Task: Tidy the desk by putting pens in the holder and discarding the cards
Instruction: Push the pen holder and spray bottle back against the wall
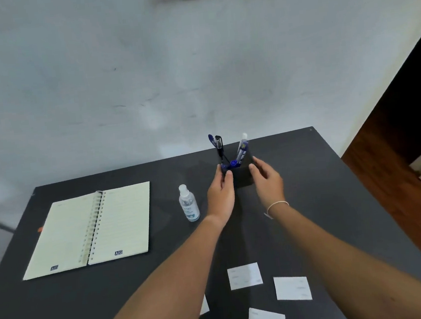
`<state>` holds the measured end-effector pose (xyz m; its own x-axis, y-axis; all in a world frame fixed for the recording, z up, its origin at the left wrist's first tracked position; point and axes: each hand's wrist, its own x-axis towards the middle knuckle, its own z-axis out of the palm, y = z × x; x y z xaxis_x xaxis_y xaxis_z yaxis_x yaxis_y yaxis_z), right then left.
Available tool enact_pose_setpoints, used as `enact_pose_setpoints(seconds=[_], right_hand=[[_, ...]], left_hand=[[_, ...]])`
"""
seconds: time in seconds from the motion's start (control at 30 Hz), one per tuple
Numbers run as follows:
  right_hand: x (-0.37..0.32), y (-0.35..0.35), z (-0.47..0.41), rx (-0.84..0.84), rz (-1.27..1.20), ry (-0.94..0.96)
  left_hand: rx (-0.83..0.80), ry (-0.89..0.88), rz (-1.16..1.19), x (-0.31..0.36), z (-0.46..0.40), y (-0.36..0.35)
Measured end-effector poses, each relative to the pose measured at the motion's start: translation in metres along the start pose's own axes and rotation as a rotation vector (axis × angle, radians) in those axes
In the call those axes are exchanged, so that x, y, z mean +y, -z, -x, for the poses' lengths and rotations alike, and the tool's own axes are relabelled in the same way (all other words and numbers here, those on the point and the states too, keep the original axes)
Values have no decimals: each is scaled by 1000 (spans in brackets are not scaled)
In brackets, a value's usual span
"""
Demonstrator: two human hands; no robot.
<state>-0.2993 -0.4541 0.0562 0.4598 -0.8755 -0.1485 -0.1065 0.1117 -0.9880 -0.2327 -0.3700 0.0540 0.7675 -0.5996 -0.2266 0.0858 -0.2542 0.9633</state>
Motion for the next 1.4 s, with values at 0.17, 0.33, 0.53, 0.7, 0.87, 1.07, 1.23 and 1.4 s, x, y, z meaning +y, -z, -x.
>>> enact_pose_setpoints(seconds=[0.17,0.33,0.53,0.7,0.87,1.07,1.23,1.4], right_hand=[[-10,-8,-47,-37,24,-13],[-10,-17,-80,-101,22,-37],[5,-24,-98,-126,30,-80],[17,-26,-106,-136,27,-103],[25,-25,-110,-156,36,-99],[27,-24,-110,-167,28,-82],[26,-21,-109,-186,64,-87],[25,-15,-98,-162,103,-83]], left_hand=[[-21,1,-31,20,-48,-6],[-34,18,-42,18,-83,-9],[-60,77,-8,2,-111,-10],[-54,109,34,-11,-121,-17],[-55,138,50,-20,-126,-19],[-56,137,41,-22,-127,-19],[-77,143,-3,-21,-123,-18],[-108,156,-60,-18,-97,-14]])
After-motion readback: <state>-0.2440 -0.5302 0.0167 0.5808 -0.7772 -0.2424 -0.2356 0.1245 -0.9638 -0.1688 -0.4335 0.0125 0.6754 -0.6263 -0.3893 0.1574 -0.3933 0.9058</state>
